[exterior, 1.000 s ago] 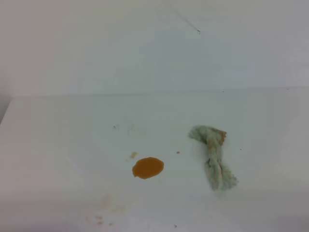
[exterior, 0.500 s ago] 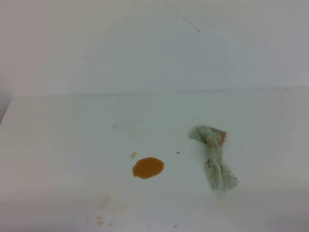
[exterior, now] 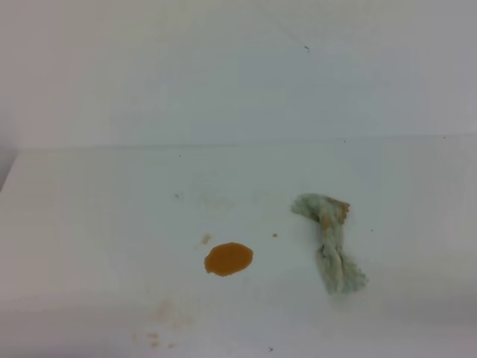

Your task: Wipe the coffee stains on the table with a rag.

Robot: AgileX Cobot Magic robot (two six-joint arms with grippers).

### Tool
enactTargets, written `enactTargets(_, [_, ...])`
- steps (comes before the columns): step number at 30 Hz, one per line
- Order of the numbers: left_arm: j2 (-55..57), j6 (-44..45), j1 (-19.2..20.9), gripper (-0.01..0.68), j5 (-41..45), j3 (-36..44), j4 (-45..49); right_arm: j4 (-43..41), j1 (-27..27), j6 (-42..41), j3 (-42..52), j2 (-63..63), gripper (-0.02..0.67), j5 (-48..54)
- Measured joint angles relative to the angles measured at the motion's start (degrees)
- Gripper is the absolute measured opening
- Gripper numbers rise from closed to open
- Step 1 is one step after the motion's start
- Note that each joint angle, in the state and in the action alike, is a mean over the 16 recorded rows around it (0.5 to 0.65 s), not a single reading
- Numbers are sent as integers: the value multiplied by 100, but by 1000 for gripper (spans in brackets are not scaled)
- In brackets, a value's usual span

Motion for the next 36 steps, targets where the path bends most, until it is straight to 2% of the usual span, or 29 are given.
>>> enactTargets(8, [0, 0, 0, 1, 0, 0, 0, 205, 0, 628, -11, 1, -3, -961])
enactTargets(12, [0, 0, 0, 1, 0, 0, 0, 198, 0, 969, -199, 10, -3, -1110])
enactTargets(16, [0, 0, 0, 1, 0, 0, 0, 57, -1, 1155, -634, 112, -3, -990])
enactTargets(21, [0, 0, 0, 0, 0, 0, 0, -166, -1, 1235, -1504, 592, -3, -203])
enactTargets(29, [0, 0, 0, 0, 0, 0, 0, -186, -1, 342, -3204, 2152, -3, 1347])
enactTargets(36, [0, 0, 0, 0, 0, 0, 0, 861, 22, -1066, -4207, 3742, -3, 2257])
